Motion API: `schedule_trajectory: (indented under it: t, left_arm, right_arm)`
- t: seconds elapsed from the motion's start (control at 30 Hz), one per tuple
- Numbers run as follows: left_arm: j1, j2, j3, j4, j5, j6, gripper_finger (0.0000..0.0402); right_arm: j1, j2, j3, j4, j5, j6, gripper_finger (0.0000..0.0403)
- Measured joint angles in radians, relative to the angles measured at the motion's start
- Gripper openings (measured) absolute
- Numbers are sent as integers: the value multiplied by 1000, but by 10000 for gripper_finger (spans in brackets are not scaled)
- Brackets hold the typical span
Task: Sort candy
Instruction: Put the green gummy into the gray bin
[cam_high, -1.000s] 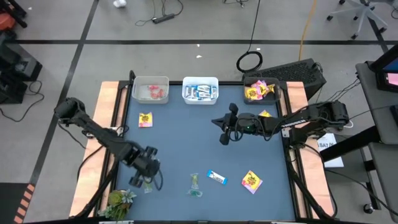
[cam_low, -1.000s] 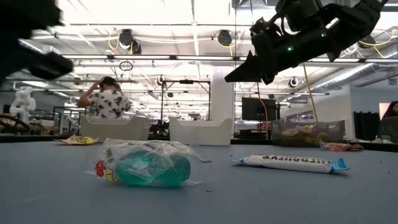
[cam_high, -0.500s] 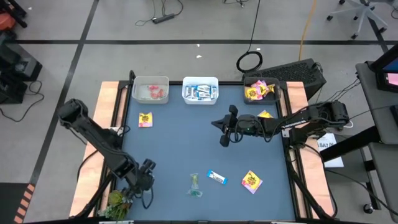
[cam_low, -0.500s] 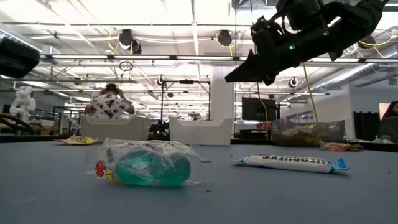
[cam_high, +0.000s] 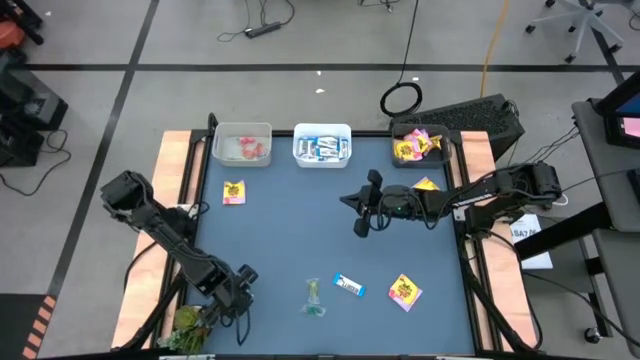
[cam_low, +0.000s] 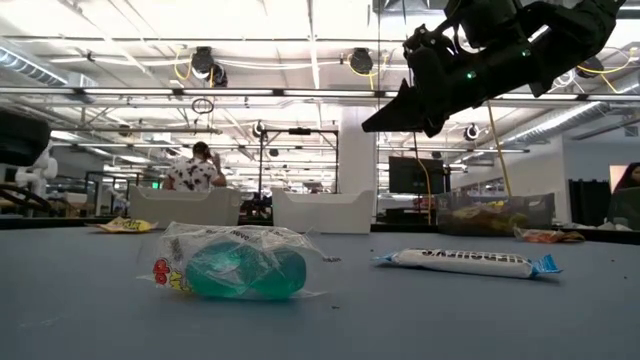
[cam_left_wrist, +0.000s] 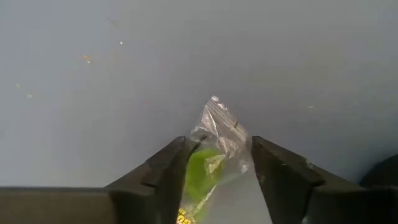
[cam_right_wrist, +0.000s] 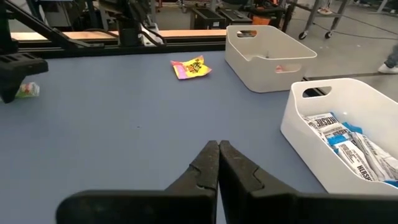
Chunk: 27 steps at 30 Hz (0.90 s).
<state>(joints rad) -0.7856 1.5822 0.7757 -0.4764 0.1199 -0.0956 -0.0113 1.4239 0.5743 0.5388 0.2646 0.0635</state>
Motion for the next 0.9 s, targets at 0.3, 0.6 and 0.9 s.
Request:
schedule_trajectory:
  t: [0.3, 0.6, 0.9]
  left_arm:
    - [85, -9, -1, -19, -40, 79, 50]
    - [316, -71, -2, -43, -81, 149, 9]
    - [540, -234, -2, -41, -159, 123, 10]
  right_arm:
    - [0, 0, 0, 1, 0, 0, 0]
    - [0, 0, 0, -18, -2, -47, 0]
    - [-35, 0, 0, 26, -5, -168, 0]
